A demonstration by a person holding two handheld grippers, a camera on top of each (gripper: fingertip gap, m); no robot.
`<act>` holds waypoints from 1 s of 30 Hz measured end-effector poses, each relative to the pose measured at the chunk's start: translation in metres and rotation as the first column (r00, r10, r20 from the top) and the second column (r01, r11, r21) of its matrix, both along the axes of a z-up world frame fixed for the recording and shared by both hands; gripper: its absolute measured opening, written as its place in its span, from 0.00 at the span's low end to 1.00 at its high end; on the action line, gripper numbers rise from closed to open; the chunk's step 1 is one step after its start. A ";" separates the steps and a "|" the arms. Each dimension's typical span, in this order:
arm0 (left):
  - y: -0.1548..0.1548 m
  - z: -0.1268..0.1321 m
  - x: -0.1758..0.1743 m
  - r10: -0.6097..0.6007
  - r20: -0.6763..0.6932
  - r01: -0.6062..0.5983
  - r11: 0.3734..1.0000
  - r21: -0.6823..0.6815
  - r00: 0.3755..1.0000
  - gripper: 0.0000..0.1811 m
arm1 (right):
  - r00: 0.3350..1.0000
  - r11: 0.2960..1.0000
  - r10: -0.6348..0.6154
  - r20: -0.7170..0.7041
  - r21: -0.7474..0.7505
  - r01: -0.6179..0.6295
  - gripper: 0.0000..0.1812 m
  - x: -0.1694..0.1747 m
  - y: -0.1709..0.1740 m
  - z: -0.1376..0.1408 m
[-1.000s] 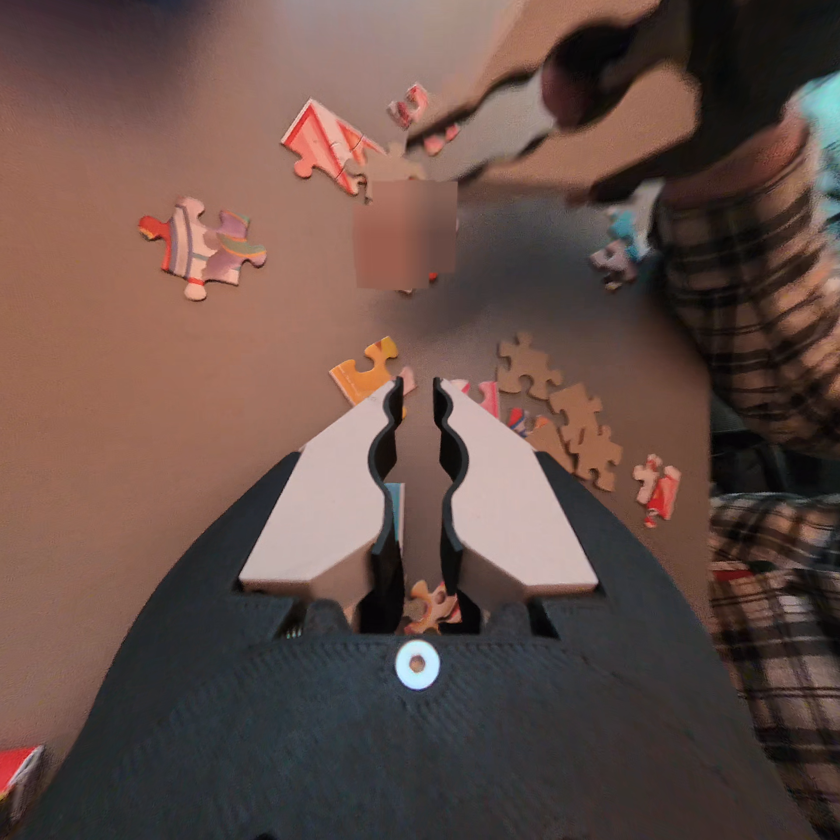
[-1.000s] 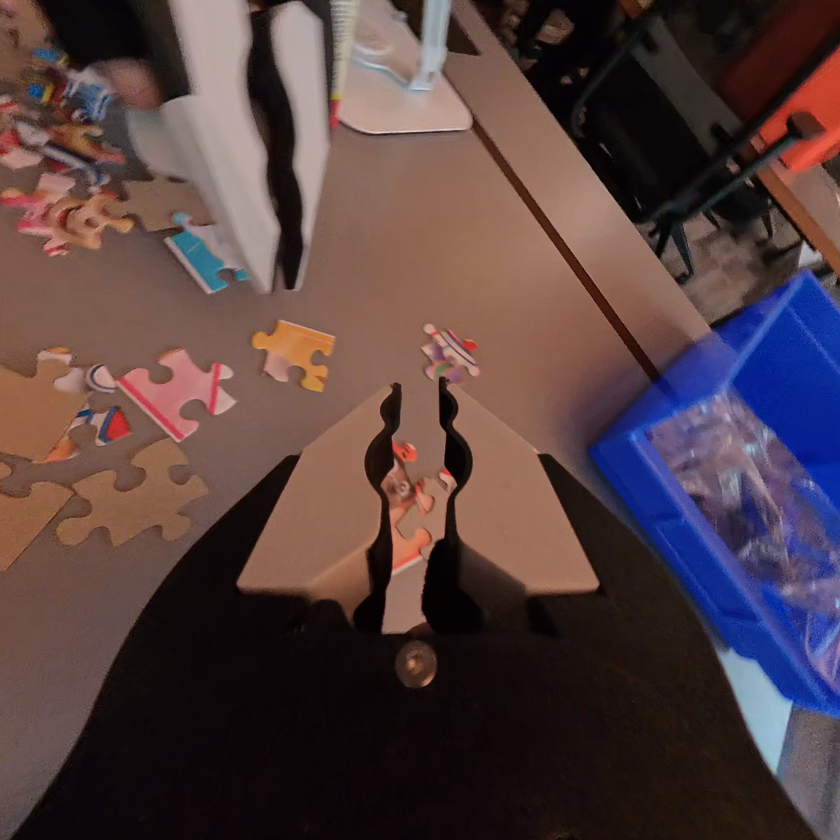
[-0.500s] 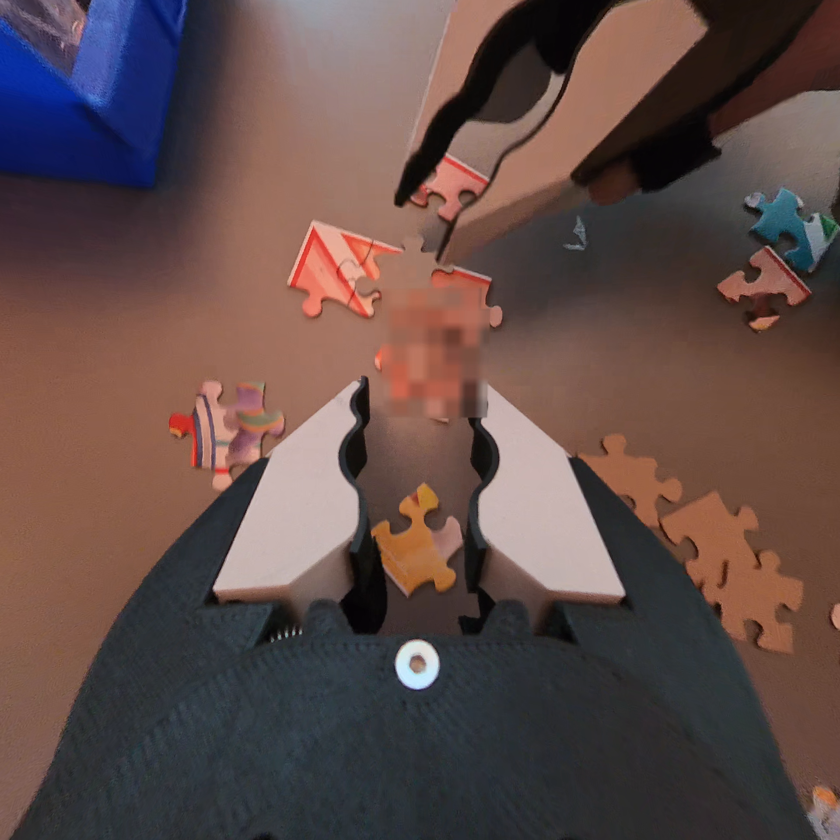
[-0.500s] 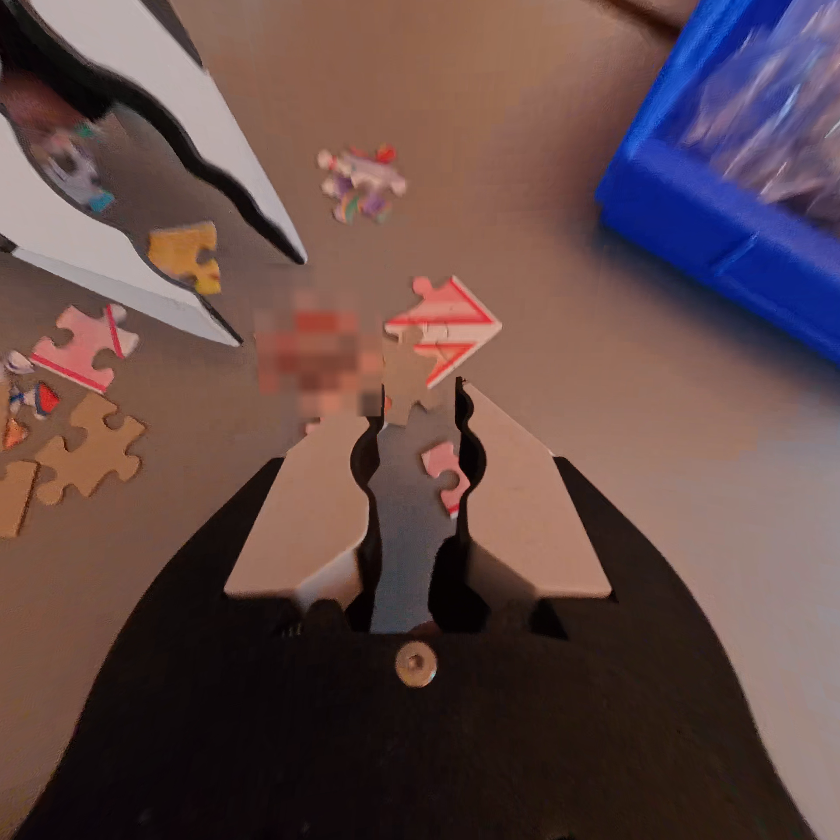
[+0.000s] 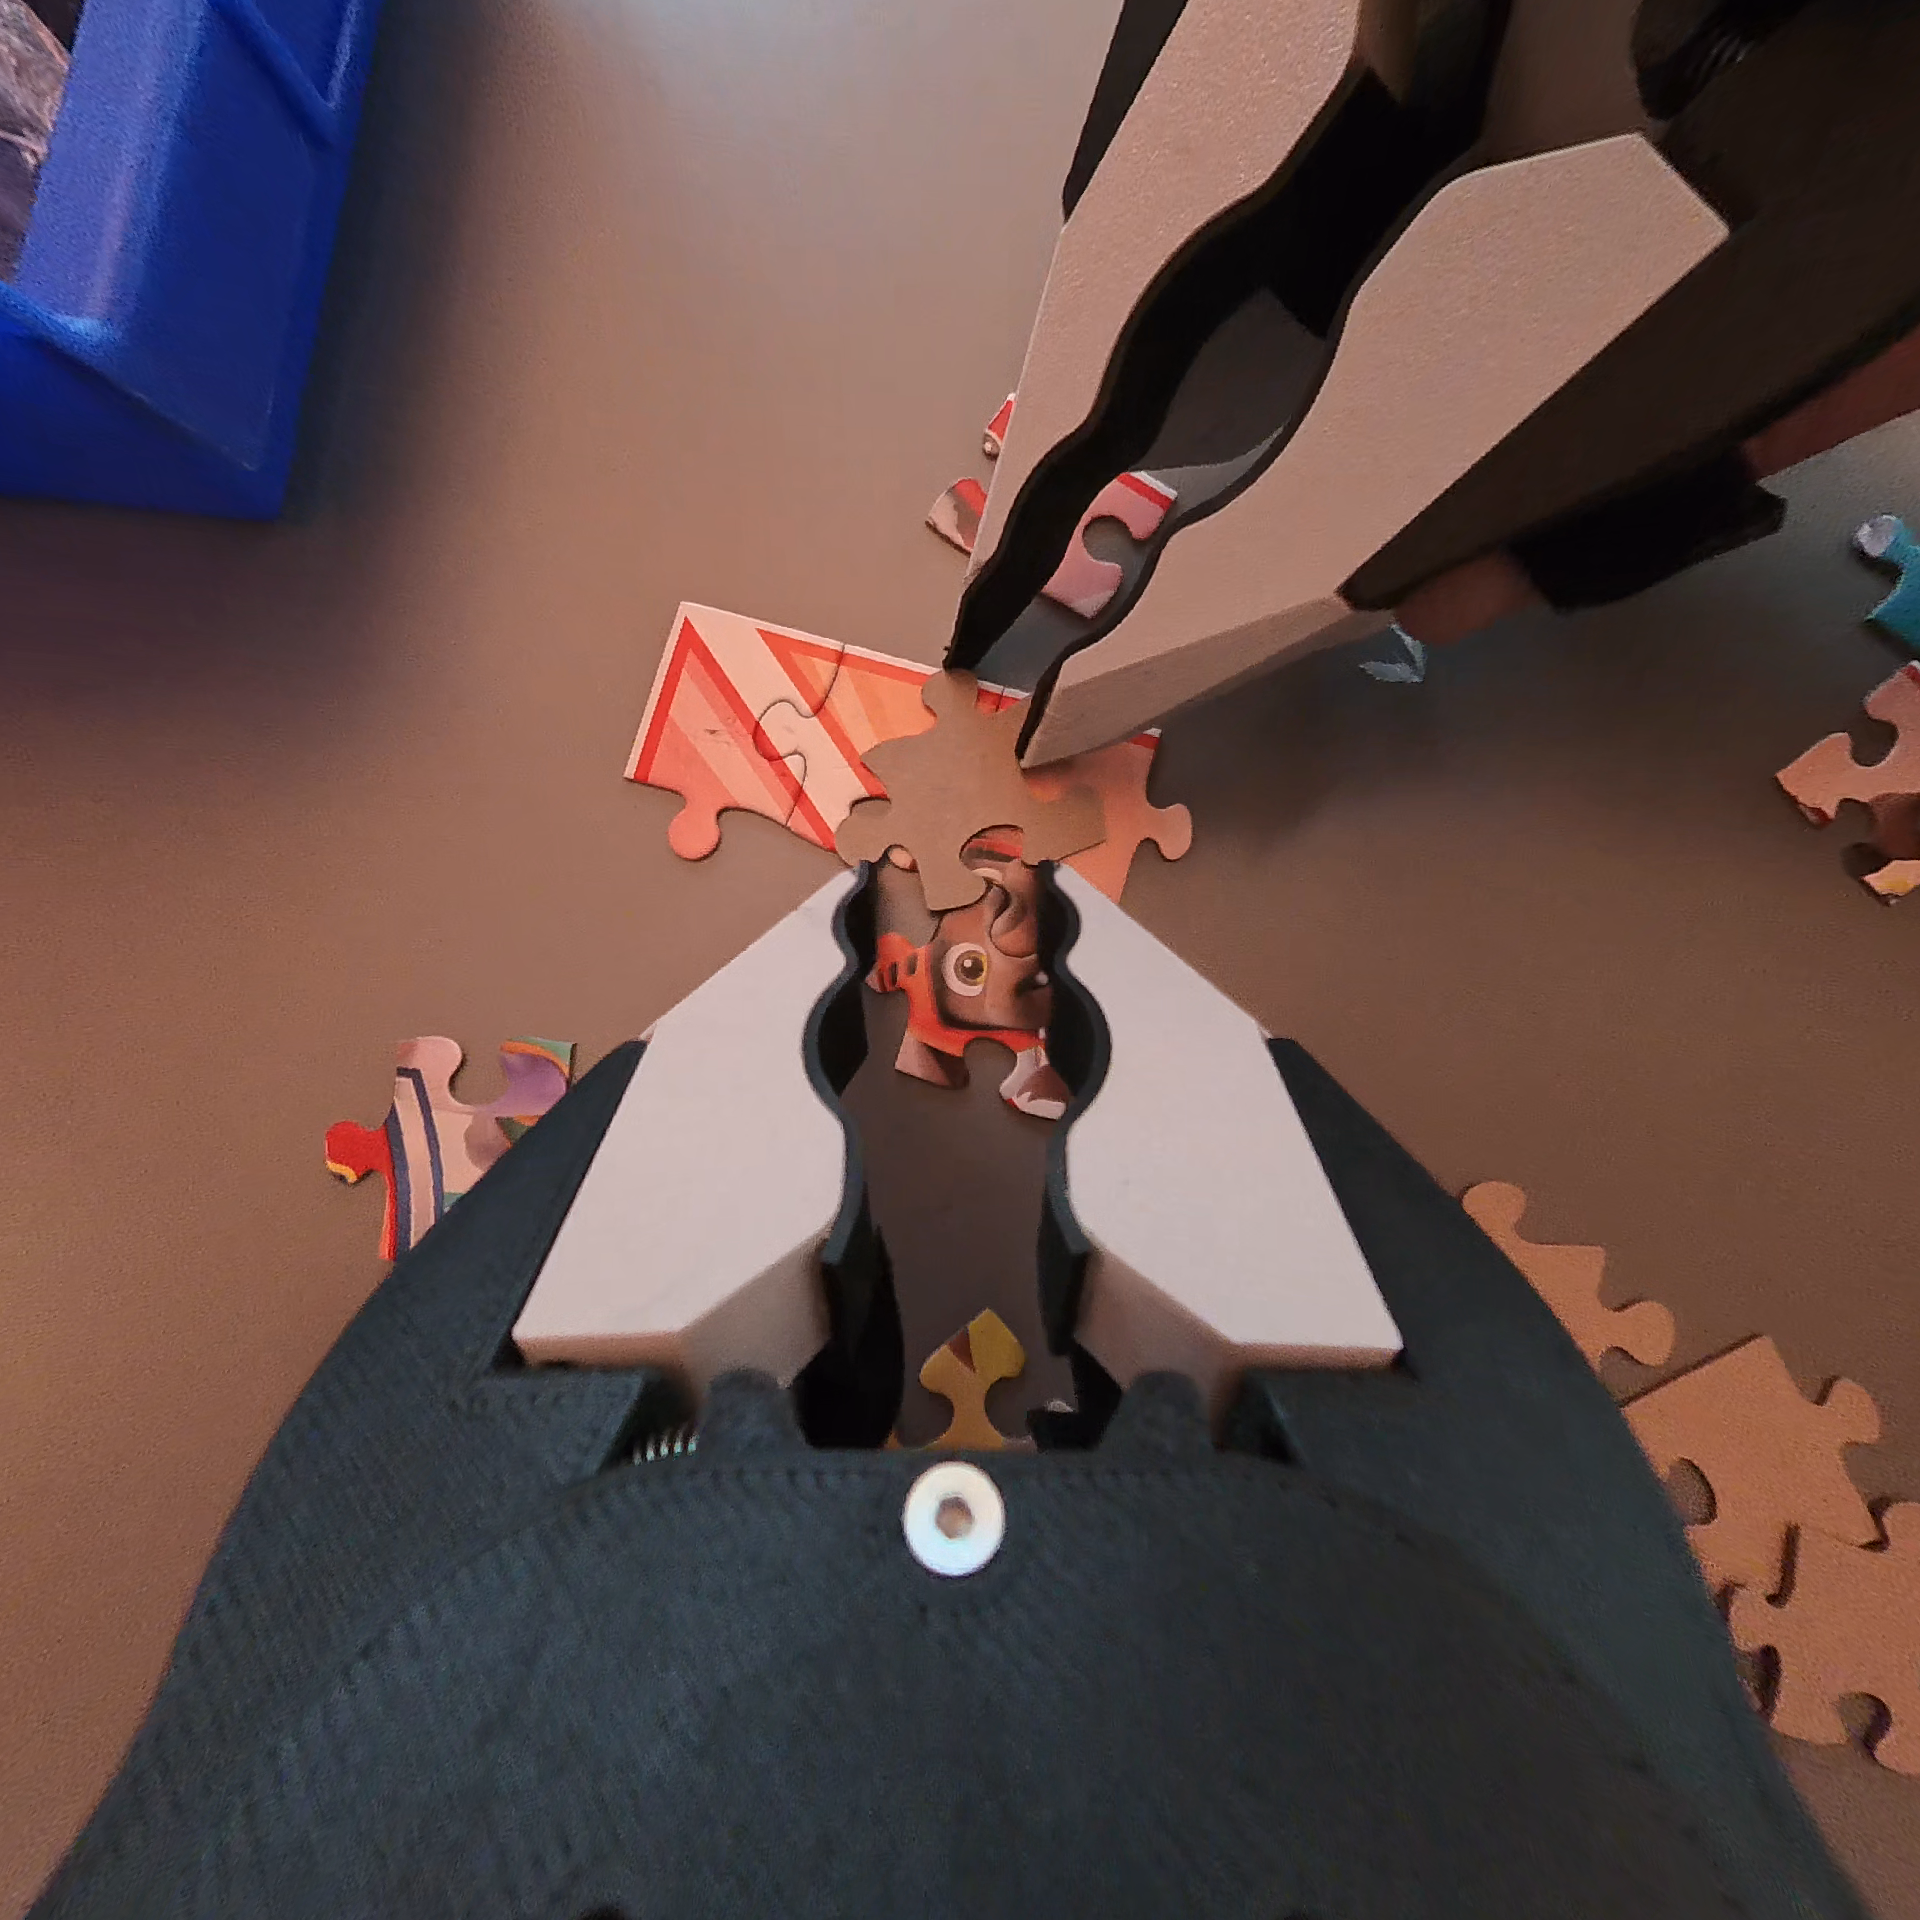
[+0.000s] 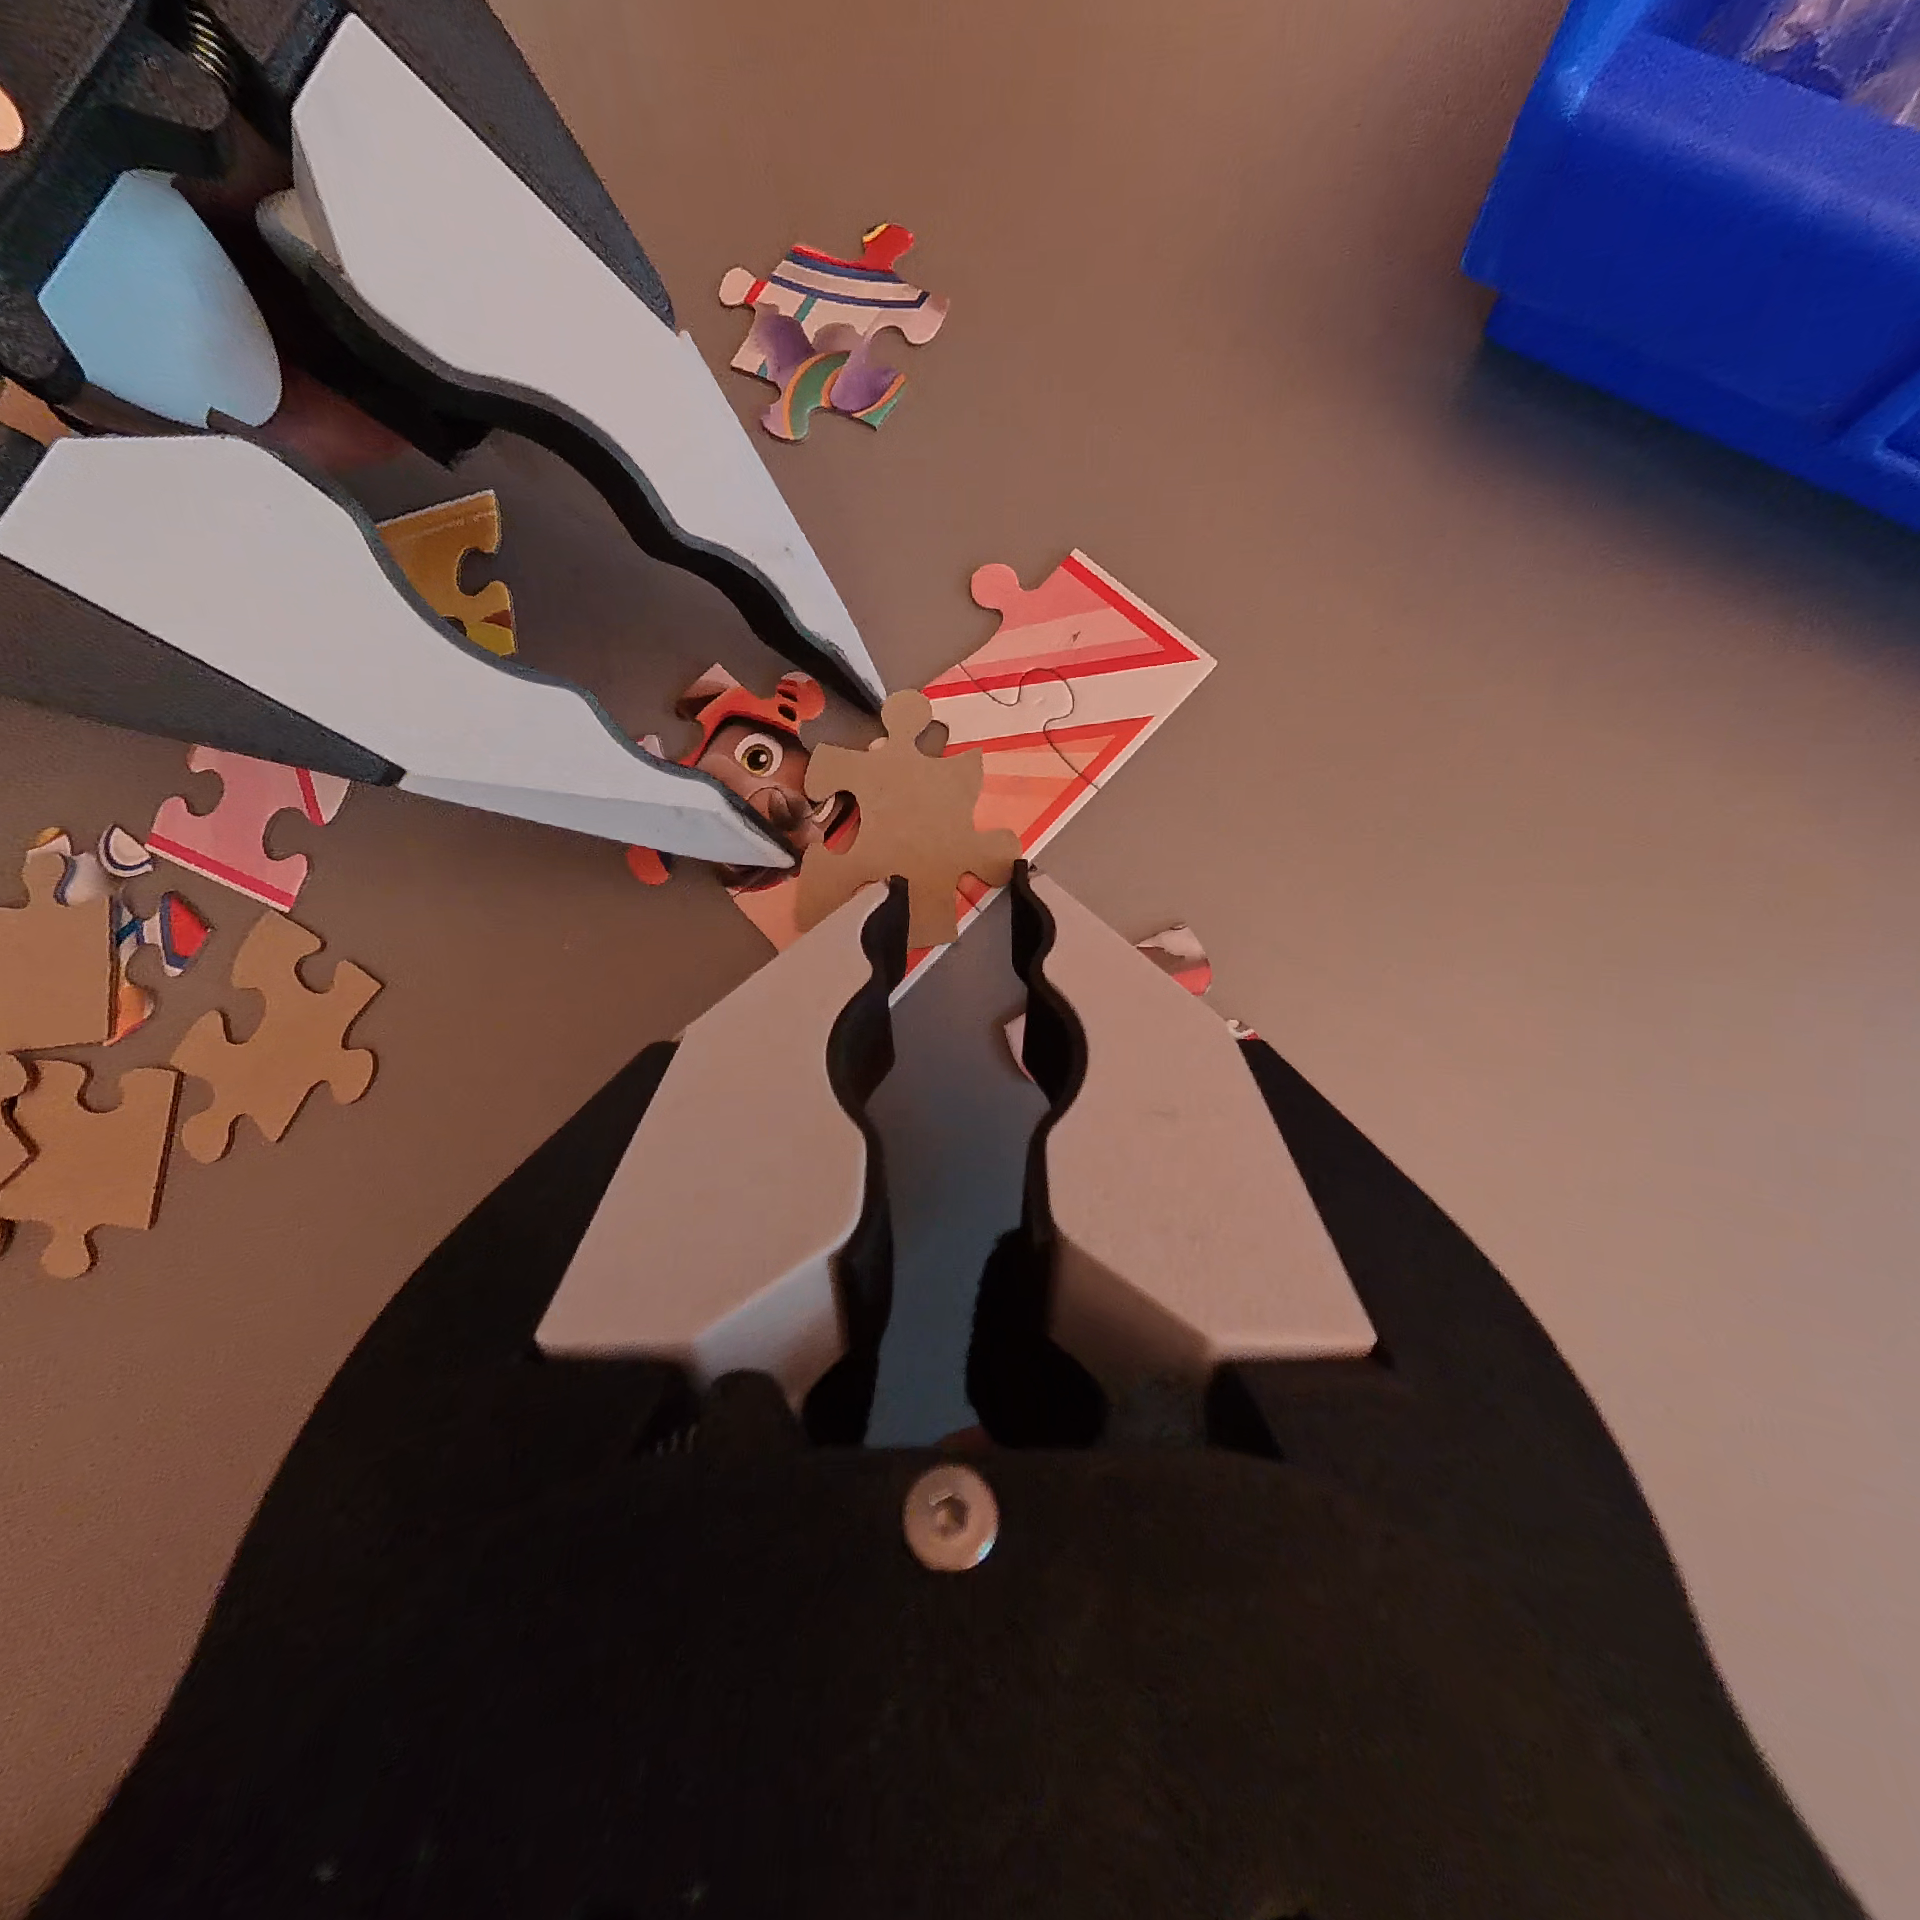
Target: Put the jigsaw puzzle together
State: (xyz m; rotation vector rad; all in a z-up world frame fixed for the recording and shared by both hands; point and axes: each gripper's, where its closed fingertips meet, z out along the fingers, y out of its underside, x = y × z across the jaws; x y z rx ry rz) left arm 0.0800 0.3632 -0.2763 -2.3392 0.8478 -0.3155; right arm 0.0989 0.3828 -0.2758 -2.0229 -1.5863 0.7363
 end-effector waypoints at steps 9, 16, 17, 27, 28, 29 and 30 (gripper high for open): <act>-0.002 0.001 0.003 0.000 0.040 0.000 1.000 0.011 0.999 0.06 | 1.000 1.000 0.020 0.010 0.020 -0.020 0.04 0.000 -0.002 0.001; -0.004 0.002 0.003 0.000 0.057 -0.001 1.000 0.021 0.998 0.13 | 0.996 0.999 0.037 -0.081 0.015 -0.036 0.03 -0.005 -0.006 0.018; -0.003 0.004 0.003 -0.002 0.065 0.000 1.000 0.028 0.998 0.13 | 0.993 0.999 0.046 -0.105 0.016 -0.044 0.03 -0.007 -0.007 0.023; -0.005 0.035 -0.014 -0.045 -0.469 0.254 0.883 0.394 0.882 0.20 | 0.972 0.988 0.094 -0.216 -0.100 -0.117 0.03 -0.015 -0.027 0.039; -0.007 0.038 -0.012 -0.050 -0.521 0.300 0.862 0.408 0.852 0.15 | 0.969 0.985 0.095 -0.230 -0.119 -0.125 0.03 -0.016 -0.029 0.041; -0.008 0.041 -0.010 -0.050 -0.553 0.332 0.843 0.423 0.832 0.10 | 0.967 0.983 0.096 -0.235 -0.132 -0.130 0.03 -0.015 -0.030 0.041; -0.008 0.043 -0.011 -0.042 -0.575 0.343 0.837 0.427 0.817 0.07 | 0.965 0.980 0.099 -0.243 -0.145 -0.137 0.04 -0.016 -0.032 0.041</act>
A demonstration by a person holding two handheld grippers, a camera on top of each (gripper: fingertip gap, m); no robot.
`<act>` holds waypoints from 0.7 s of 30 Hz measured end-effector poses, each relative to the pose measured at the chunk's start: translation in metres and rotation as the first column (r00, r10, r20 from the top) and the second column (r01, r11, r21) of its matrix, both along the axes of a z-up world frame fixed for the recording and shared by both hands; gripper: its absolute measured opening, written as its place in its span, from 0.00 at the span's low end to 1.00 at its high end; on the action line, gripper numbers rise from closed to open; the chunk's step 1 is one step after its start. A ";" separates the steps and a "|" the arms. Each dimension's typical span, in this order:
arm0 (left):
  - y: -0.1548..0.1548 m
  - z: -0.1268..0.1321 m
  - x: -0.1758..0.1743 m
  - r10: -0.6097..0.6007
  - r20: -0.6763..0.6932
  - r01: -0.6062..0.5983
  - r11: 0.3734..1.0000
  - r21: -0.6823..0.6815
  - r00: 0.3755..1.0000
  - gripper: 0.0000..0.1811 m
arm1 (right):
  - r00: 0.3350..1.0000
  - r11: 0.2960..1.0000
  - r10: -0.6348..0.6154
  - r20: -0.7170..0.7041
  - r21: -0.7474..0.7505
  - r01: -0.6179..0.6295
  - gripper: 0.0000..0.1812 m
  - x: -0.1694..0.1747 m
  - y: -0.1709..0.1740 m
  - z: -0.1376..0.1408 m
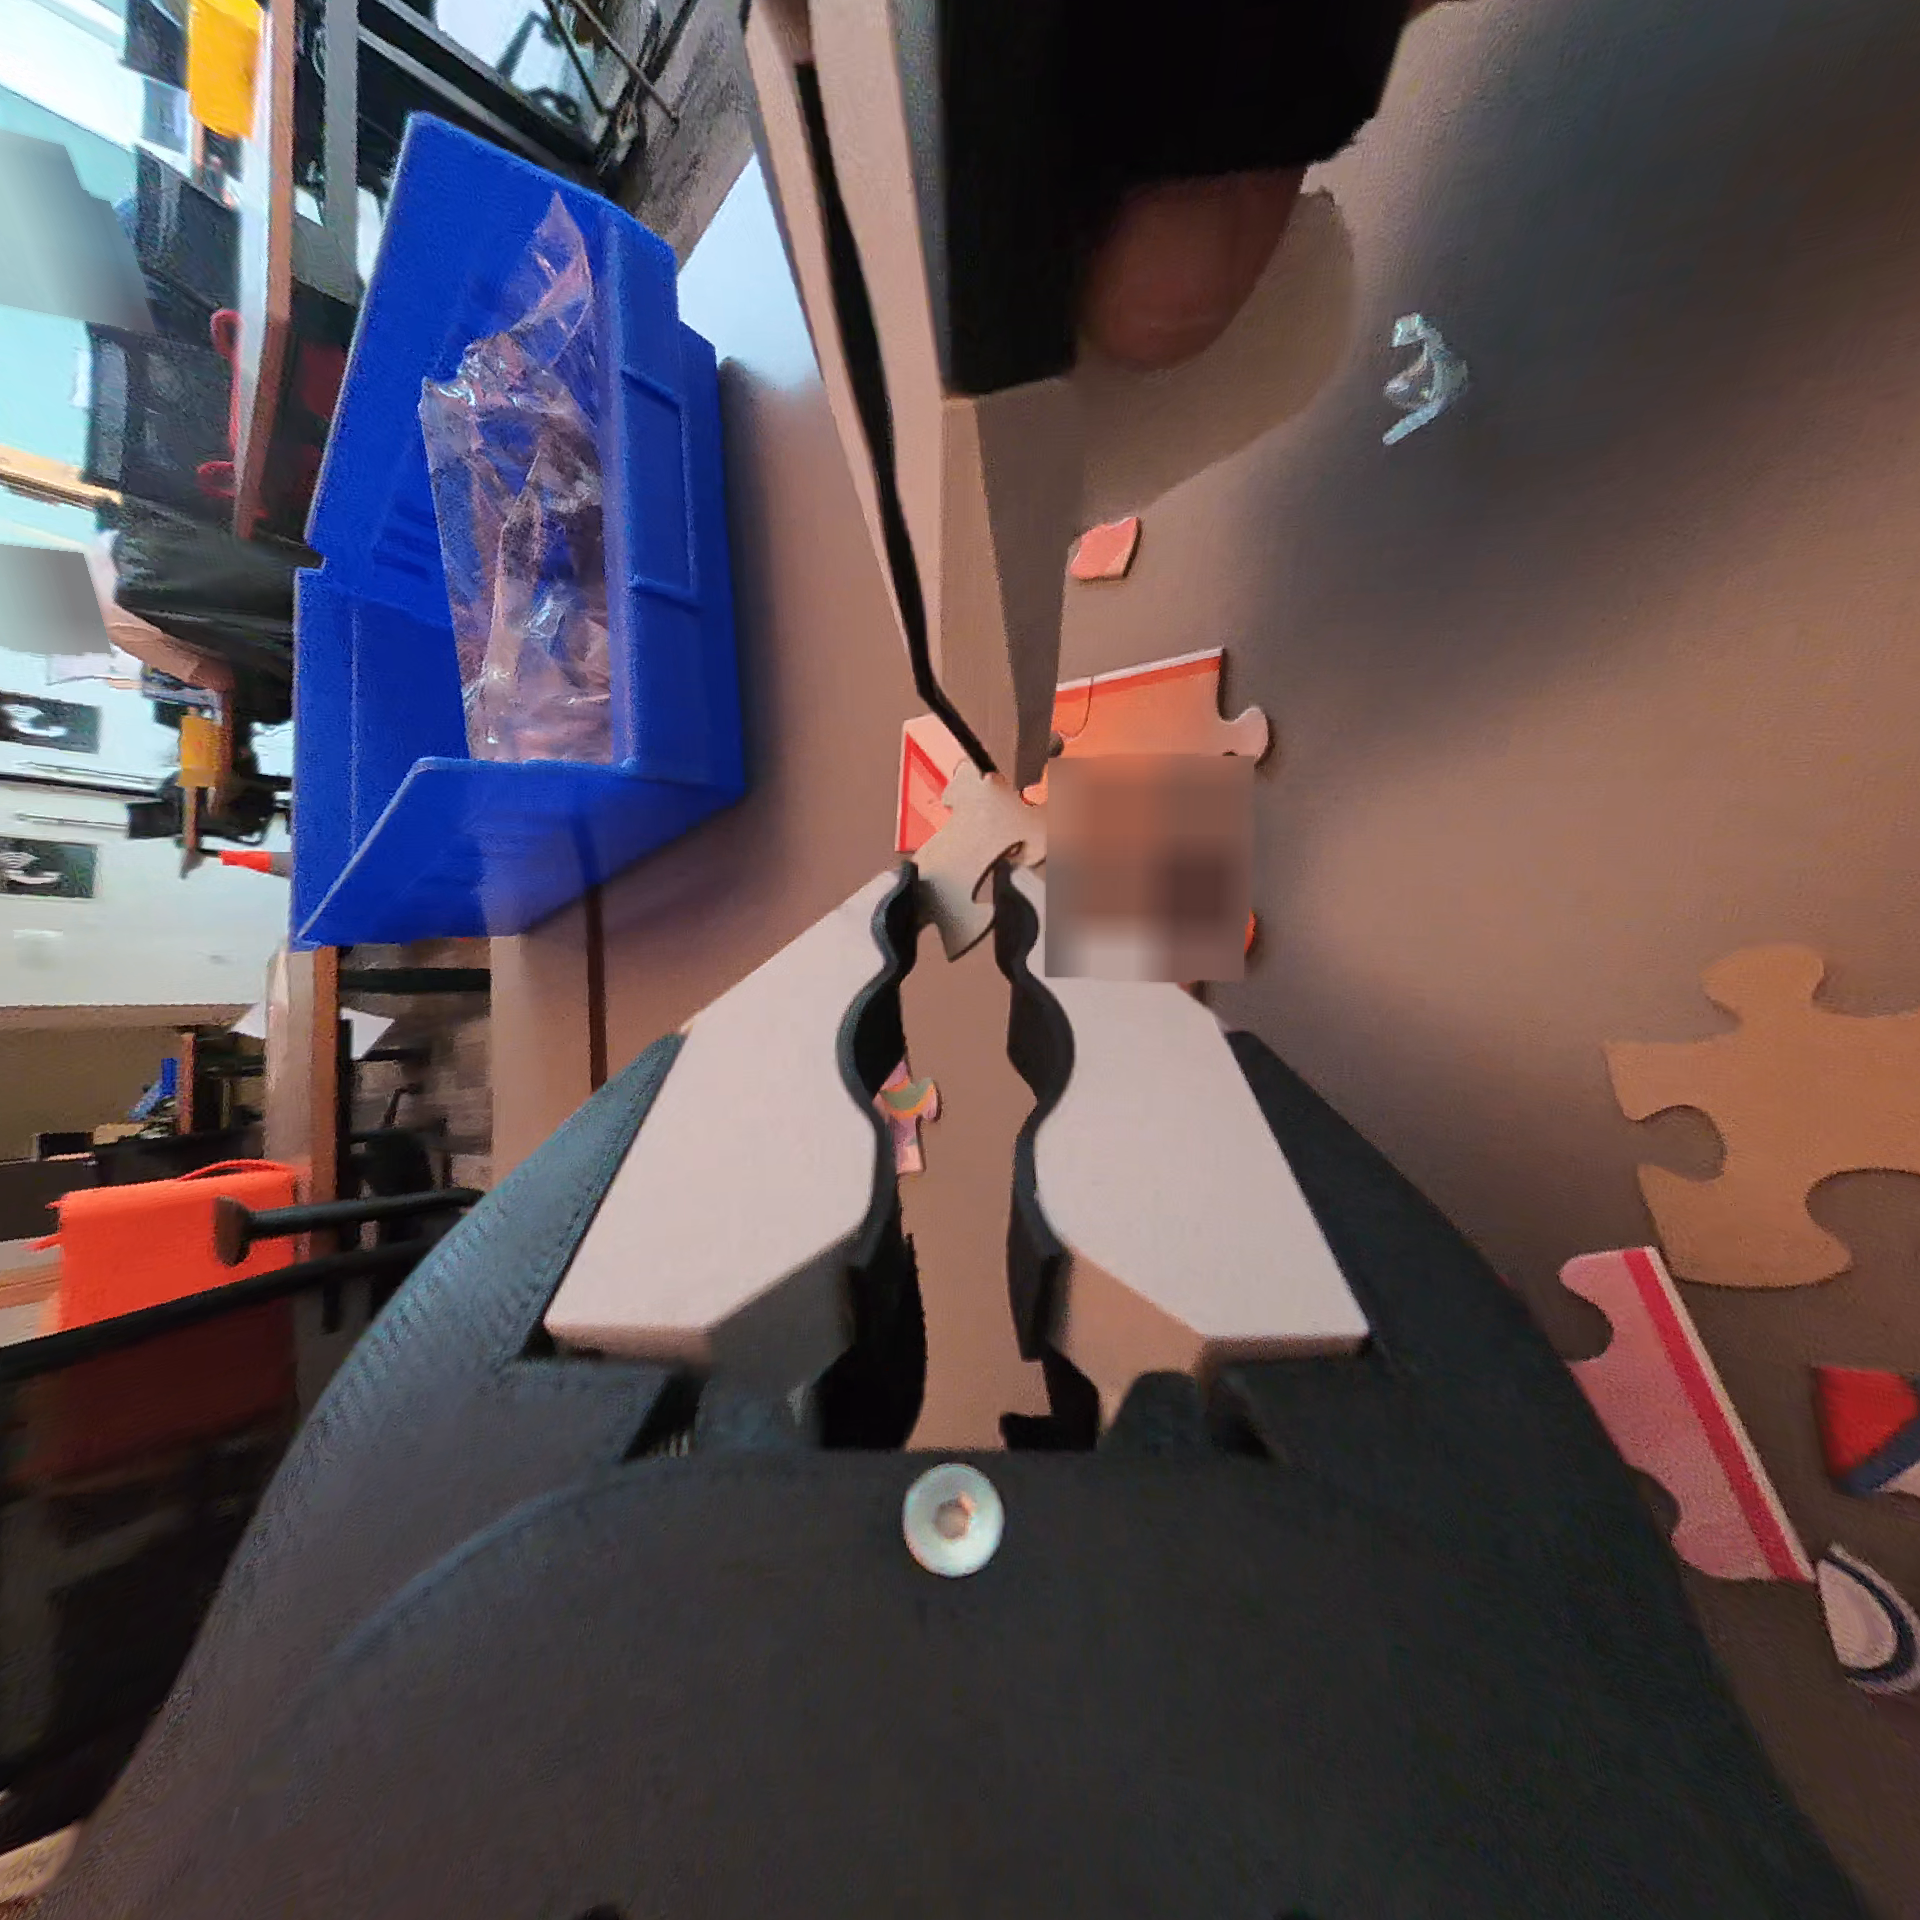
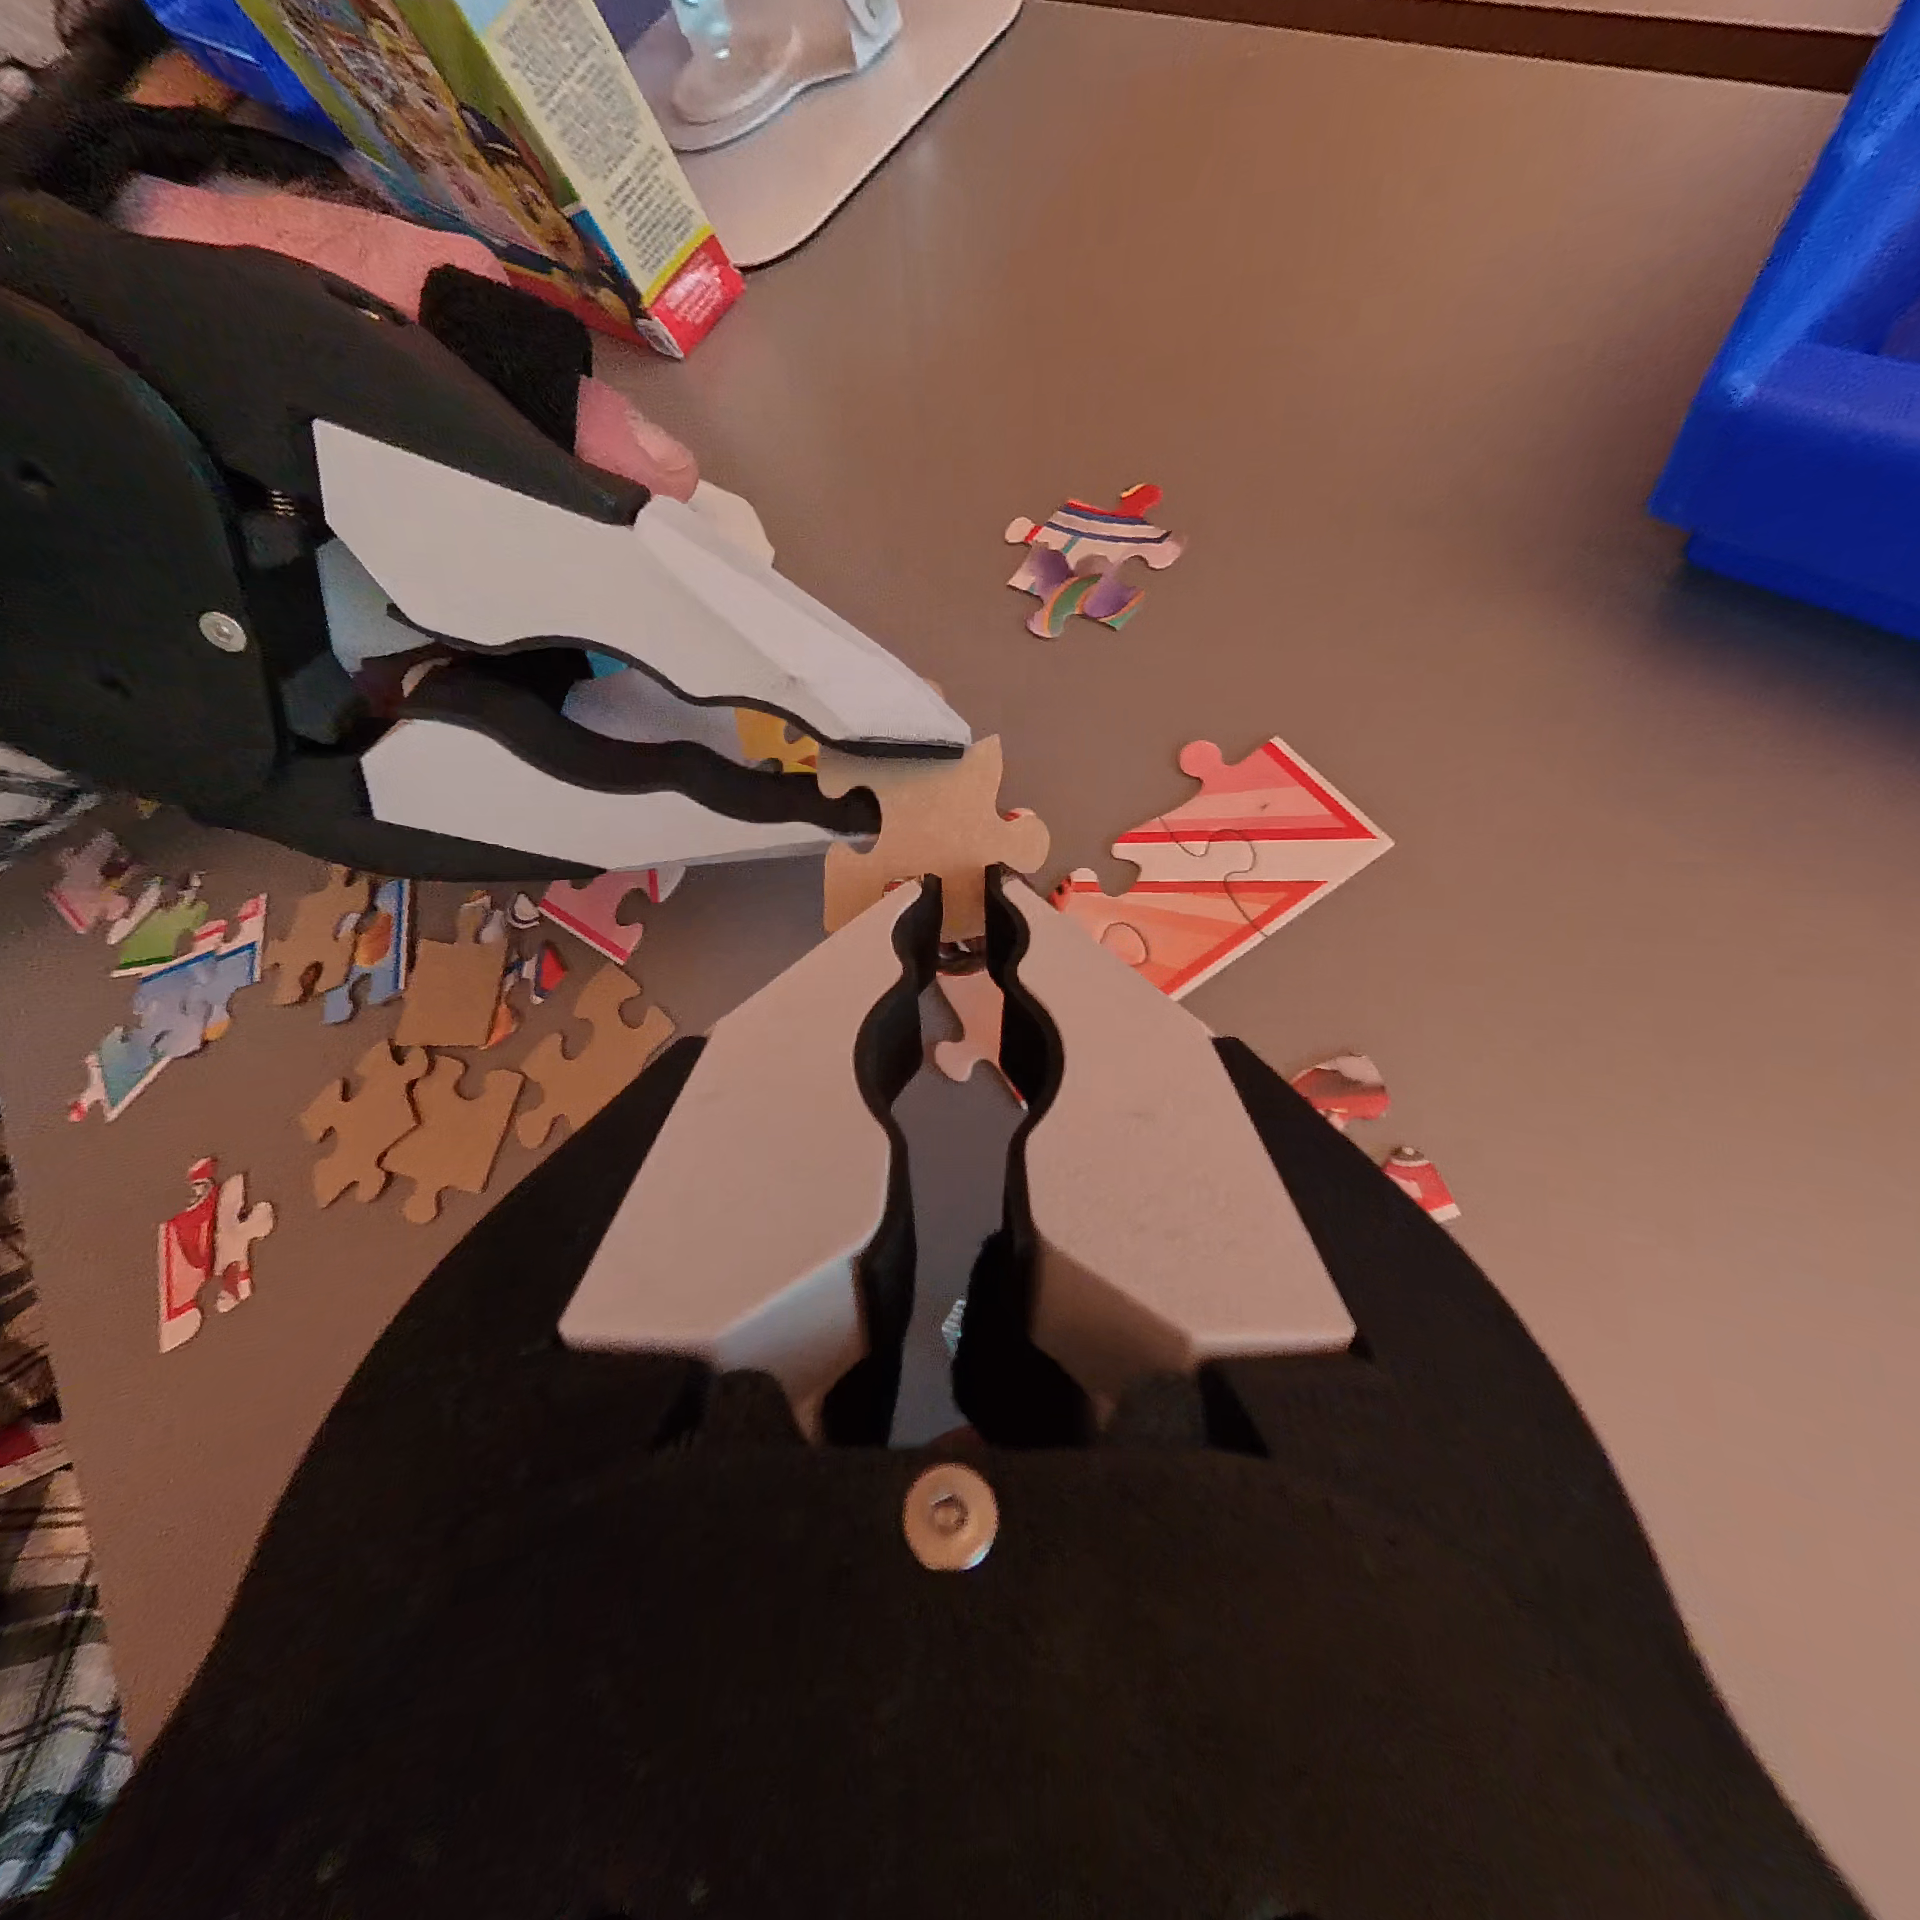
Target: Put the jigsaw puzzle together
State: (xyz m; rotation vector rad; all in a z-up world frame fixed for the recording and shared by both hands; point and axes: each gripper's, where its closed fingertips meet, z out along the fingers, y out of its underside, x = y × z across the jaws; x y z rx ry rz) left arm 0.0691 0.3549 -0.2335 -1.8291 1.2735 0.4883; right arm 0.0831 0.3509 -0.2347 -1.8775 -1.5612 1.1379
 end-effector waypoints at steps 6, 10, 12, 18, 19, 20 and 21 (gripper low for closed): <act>-0.014 0.007 0.005 0.173 0.528 -0.006 0.953 -0.301 0.831 0.00 | 0.971 0.998 -0.070 -0.229 -0.024 0.066 0.14 -0.002 0.014 0.043; -0.028 0.024 0.011 0.318 0.777 0.191 0.854 -0.484 0.544 0.00 | 0.965 0.999 0.023 -0.263 0.036 -0.014 0.13 -0.007 -0.002 0.050; -0.031 0.025 0.008 0.327 0.794 0.223 0.842 -0.491 0.513 0.00 | 0.964 0.997 0.075 -0.255 0.051 -0.064 0.12 -0.010 -0.012 0.048; -0.040 0.029 0.006 0.344 0.823 0.266 0.828 -0.493 0.453 0.02 | 0.961 0.992 0.120 -0.249 0.007 -0.122 0.03 -0.013 -0.025 0.046; -0.041 0.030 0.004 0.352 0.824 0.261 0.829 -0.494 0.444 0.10 | 0.956 0.990 0.132 -0.263 -0.013 -0.140 0.01 -0.013 -0.028 0.049; -0.043 0.031 0.002 0.356 0.823 0.259 0.828 -0.498 0.444 0.13 | 0.951 0.988 0.141 -0.274 -0.028 -0.154 0.00 -0.012 -0.030 0.051; -0.048 0.033 -0.001 0.352 0.819 0.252 0.831 -0.496 0.452 0.15 | 0.950 0.987 0.143 -0.278 -0.035 -0.159 0.00 -0.012 -0.032 0.051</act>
